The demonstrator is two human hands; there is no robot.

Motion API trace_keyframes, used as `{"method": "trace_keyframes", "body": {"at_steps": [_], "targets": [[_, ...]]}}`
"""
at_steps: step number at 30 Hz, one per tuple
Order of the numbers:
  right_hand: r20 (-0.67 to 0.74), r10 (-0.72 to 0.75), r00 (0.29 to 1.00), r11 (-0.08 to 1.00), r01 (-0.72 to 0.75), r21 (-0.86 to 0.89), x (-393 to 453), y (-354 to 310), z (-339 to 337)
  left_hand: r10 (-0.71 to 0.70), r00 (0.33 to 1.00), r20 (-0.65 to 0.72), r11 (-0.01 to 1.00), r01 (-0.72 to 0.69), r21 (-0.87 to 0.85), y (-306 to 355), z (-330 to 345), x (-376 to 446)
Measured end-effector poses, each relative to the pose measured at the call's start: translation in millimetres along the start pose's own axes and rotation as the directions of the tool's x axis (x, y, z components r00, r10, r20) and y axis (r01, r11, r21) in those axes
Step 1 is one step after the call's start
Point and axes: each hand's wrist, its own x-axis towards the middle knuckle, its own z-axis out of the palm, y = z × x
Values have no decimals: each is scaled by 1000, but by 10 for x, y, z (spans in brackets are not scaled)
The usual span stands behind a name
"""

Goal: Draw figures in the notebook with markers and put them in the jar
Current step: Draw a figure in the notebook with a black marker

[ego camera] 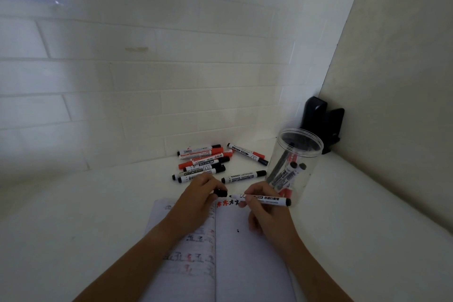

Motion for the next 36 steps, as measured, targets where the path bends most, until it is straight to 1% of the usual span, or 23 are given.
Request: {"method": "trace_keyframes", "body": {"at_steps": [3,6,8,14,16,18,20,22,25,28,31,36], "targets": [[18,2,1000,1000,-2,11,-6,-2,4,45,999,-6,999,-45,0,43,-27,9],[77,-3,997,1000,3,-4,-1,-25,12,128,991,33,992,-128,-18,89,-40,11],[113,-9,994,1000,9,-2,4,-29,8,153,987,47,988,-152,-28,109,-45,13],[105,-15,994,1000,16,-11,0,-39,-23,113,992,55,988,-107,-109,123,-56,-30],[89,-1,996,997,-7,82,-11,-65,-41,82,996,42,992,-77,-99,130,-47,-37],[41,43,998,983,-50,178,-7,-73,-72,46,999,6,995,-45,-84,138,-52,-33],[-5,89,996,974,-86,210,5,-49,-104,21,999,-29,997,-24,-79,148,-72,-28],[10,100,995,980,-101,174,16,-25,-112,30,999,-15,994,-31,-105,170,-97,-37],[108,68,992,994,-76,74,11,-16,-88,98,995,33,991,-95,-89,184,-119,-24],[171,55,984,998,-54,-9,7,-16,-54,113,993,38,991,-110,-77,147,-102,2],[191,21,981,993,2,-120,12,6,-20,105,994,31,986,-100,-131,124,-79,8],[192,4,981,980,35,-196,27,5,-2,128,991,28,982,-123,-144,145,-96,10]]}}
